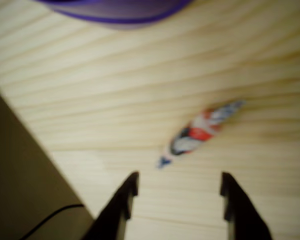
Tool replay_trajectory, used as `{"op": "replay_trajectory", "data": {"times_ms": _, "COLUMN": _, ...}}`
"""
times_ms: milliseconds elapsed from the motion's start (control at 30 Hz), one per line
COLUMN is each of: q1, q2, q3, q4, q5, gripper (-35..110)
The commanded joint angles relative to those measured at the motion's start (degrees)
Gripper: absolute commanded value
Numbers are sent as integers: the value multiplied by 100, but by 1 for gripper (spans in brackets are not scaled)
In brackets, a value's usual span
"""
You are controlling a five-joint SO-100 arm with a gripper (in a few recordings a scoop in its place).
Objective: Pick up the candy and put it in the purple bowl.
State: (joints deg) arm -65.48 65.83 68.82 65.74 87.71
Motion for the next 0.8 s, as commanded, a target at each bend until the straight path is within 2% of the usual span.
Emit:
{"op": "replay_trajectory", "data": {"times_ms": 0, "q1": -105, "q2": 185, "q3": -237, "q4": -193, "q5": 7163, "gripper": 26}}
{"op": "replay_trajectory", "data": {"times_ms": 333, "q1": -44, "q2": 378, "q3": 492, "q4": -598, "q5": 6882, "gripper": 26}}
{"op": "replay_trajectory", "data": {"times_ms": 567, "q1": 26, "q2": 791, "q3": 1389, "q4": -1283, "q5": 6803, "gripper": 26}}
{"op": "replay_trajectory", "data": {"times_ms": 767, "q1": 176, "q2": 914, "q3": 1591, "q4": -1354, "q5": 6557, "gripper": 26}}
